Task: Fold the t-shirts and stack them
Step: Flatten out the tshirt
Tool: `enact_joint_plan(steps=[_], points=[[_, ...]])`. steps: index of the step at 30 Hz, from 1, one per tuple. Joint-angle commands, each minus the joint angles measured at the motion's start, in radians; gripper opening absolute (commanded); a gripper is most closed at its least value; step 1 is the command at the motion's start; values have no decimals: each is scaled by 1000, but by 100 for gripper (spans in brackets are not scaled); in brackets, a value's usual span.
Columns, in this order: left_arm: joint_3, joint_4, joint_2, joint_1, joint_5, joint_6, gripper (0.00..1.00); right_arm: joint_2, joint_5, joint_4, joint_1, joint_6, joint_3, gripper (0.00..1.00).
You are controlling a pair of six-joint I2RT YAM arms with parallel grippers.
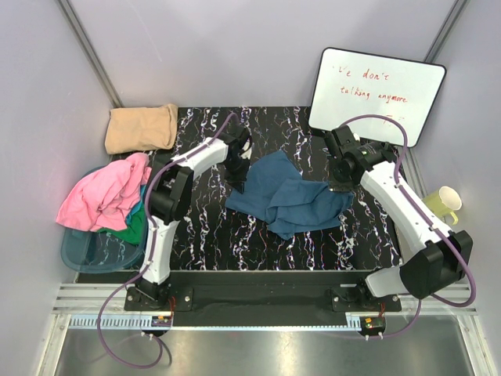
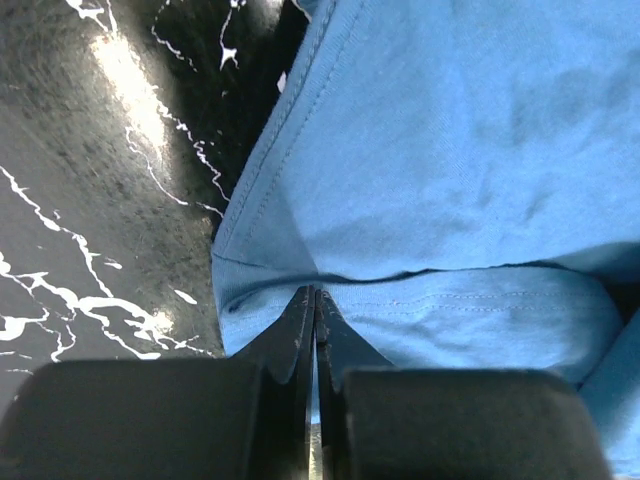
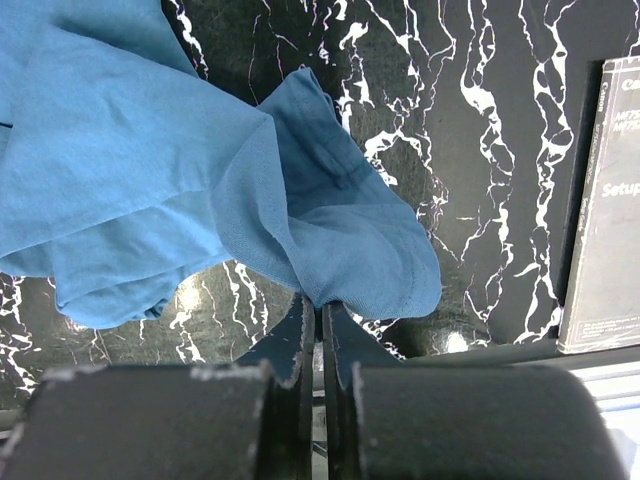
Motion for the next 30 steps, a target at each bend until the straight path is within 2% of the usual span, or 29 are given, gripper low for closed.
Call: enact_joint_plan(steps=[1,7,8,9,10,13,15,19,22,23,24,26,27,30], points=[[25,-15,0,5,-24,16,0,-1,33,35,-7,-25,29,0],[50,-15,-59,7,-77,28,0,-12,33,57,-10,-30,20,0],[57,-19,-60,7,-73,28,9,-15,33,61,-10,-30,17,0],[62,-23,-62,5,-65,28,26,-21,33,66,-10,-32,9,0],[60,-24,-62,7,-59,28,52,-21,33,72,-10,-32,6,0],[53,-27,-50,7,-44,26,69,-30,39,84,-10,-29,-4,0],[44,-30,-39,7,-44,29,72,-35,38,92,-10,-28,-11,0],[24,-32,-16,7,-56,42,68,-38,44,101,-10,-27,-20,0],[11,-30,-2,5,-56,42,58,-38,47,107,-10,-22,-21,0],[11,-30,1,7,-53,43,49,-38,47,109,-10,-19,-23,0],[11,-30,4,7,-51,43,32,-38,48,112,-11,-18,-24,0],[8,-29,4,7,-53,43,13,-36,50,115,-10,-15,-24,0],[7,-29,4,7,-57,43,0,-38,50,117,-11,-12,-26,0],[-4,-27,-6,7,-73,45,0,-41,52,120,-10,-7,-26,0]])
